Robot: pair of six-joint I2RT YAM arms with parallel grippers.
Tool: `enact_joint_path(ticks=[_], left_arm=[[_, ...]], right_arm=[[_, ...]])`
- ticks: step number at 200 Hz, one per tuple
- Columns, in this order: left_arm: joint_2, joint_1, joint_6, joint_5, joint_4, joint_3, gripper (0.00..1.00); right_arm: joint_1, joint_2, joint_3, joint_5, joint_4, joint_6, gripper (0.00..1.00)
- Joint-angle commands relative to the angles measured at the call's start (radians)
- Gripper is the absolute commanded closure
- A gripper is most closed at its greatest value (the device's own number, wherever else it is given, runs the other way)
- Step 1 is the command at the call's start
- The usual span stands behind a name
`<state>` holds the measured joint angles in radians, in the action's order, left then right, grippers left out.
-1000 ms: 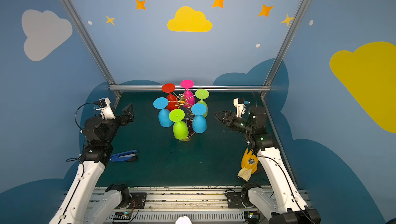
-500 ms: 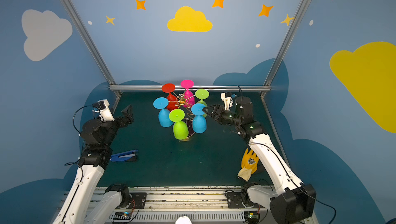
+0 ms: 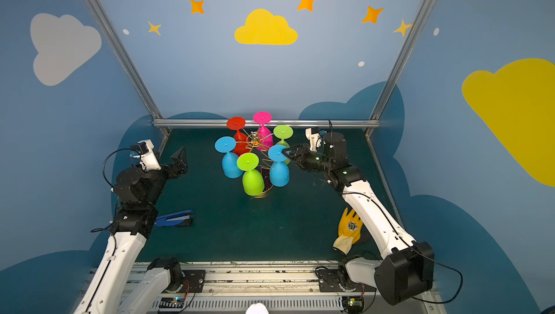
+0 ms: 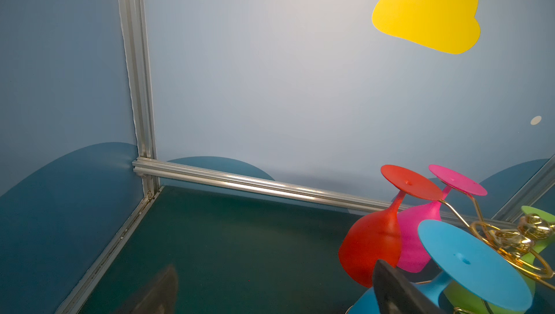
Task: Take the wine glass off the wine glass rack
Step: 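Reach the right gripper toward the light blue glass nearest it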
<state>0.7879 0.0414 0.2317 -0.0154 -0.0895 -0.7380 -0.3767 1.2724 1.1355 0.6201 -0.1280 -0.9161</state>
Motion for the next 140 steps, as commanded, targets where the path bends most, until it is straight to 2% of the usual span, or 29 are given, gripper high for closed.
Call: enact_joint_path(ticks=[1,35,107,140], left_arm=[[-0.012,-0.004,-0.002,-0.006,0.0,0.008,0.01],[-0.016,-0.005,-0.002,-0.006,0.001,0.009,0.01],[-0.015,-0.007,-0.002,-0.006,0.0,0.009,0.01],[-0.014,-0.007,0.001,-0.004,-0.001,0.009,0.01]], right_arm=[[-0.006,0.002,0.012,-0.004,0.043,-0.012,0.72],[-0.005,0.004,0.013,-0.002,0.047,-0.019,0.84],[-0.001,-0.001,0.007,0.027,0.098,-0.079,1.0],[0.001,-0.008,0.007,0.049,0.154,-0.135,1.0]])
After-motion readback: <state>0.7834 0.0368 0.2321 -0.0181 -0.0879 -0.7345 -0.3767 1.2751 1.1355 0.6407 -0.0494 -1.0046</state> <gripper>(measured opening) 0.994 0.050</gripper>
